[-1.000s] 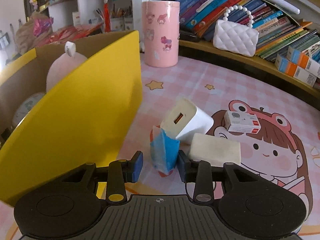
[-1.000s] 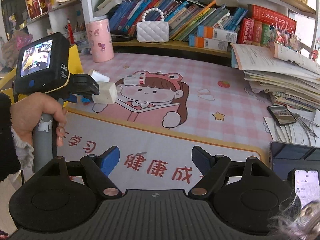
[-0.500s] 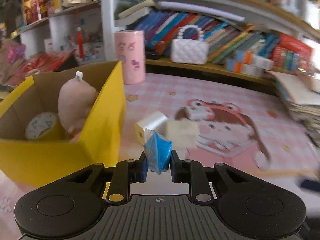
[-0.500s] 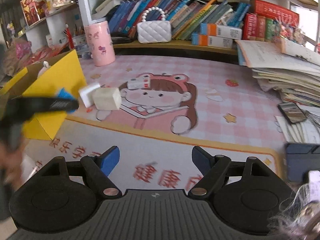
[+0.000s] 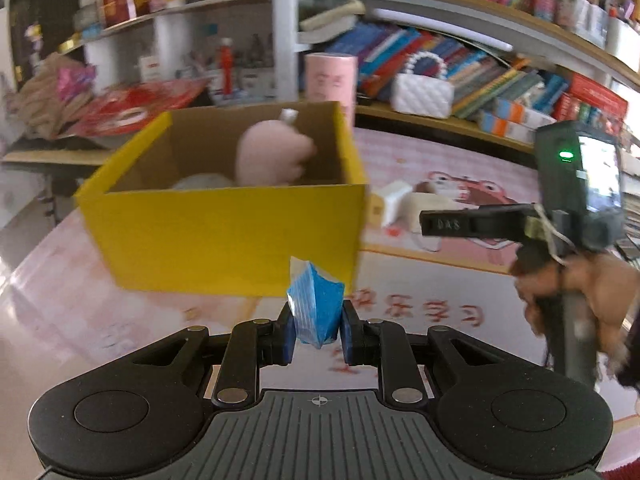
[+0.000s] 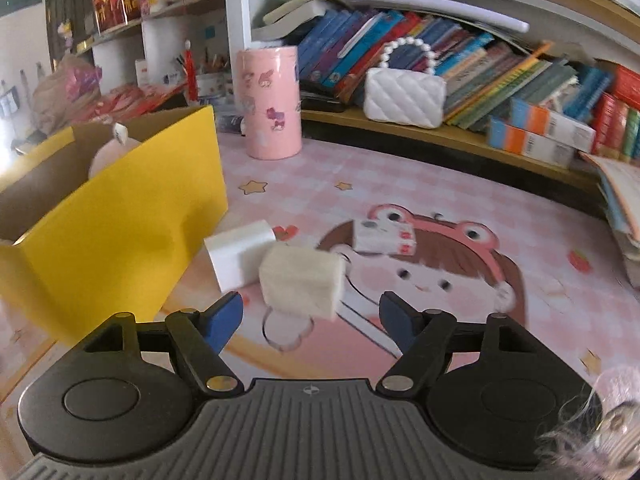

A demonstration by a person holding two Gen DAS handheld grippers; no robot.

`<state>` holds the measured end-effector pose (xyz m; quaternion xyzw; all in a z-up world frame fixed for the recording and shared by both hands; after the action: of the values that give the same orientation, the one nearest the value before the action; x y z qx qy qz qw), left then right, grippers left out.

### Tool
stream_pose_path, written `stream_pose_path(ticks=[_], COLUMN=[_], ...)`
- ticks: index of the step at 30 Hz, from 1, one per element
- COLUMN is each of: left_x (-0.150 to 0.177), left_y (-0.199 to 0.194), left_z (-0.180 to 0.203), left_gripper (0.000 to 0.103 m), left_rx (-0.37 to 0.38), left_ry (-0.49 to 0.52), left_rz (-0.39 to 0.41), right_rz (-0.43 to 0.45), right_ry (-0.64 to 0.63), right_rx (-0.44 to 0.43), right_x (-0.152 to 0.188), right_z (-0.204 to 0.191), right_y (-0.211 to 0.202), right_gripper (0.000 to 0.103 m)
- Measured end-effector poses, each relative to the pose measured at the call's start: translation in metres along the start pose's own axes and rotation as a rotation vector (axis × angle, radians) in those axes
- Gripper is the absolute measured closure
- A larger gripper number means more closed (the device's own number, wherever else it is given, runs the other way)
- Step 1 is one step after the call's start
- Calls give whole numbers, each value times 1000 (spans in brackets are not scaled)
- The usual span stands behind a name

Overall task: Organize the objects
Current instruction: 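Grasp the white block with the right gripper and lift while the left holds the blue packet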

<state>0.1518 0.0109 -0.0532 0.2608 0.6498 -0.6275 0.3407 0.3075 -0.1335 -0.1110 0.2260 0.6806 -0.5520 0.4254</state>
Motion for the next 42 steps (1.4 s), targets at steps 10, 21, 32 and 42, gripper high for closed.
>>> stream_pose_path(ticks=[10, 21, 32, 42], left_x=[10, 10, 3, 2], left_y=[-16, -18, -16, -25], left_z=[-41, -60, -65, -63], left_gripper=[83, 83, 83, 83], left_rx=[-56, -29, 50, 121], left_ry=[-45, -72, -98, -77], left_rz=[5, 35, 66, 88], right_rz=[-53, -68, -50, -50], right_ry=[-9, 60, 89, 80], right_rx=[70, 100, 112, 48], right_x=[-2, 0, 5, 28], right_z=[-9, -6, -34, -83], right_y=[50, 12, -92, -147], right_gripper=[45, 55, 55, 55])
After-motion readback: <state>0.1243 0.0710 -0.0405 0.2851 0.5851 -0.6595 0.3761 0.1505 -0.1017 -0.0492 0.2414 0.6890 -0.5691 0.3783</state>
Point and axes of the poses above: each gripper's, at about its wrist camera, not at the fingertips, and y roughly the way its jaws point, z to its right, x to its underside, the point moved 8 cm from there along y, roughly the way its jaws point, and after that the axes turned 3 degrees about z, right-handed, at the moved point
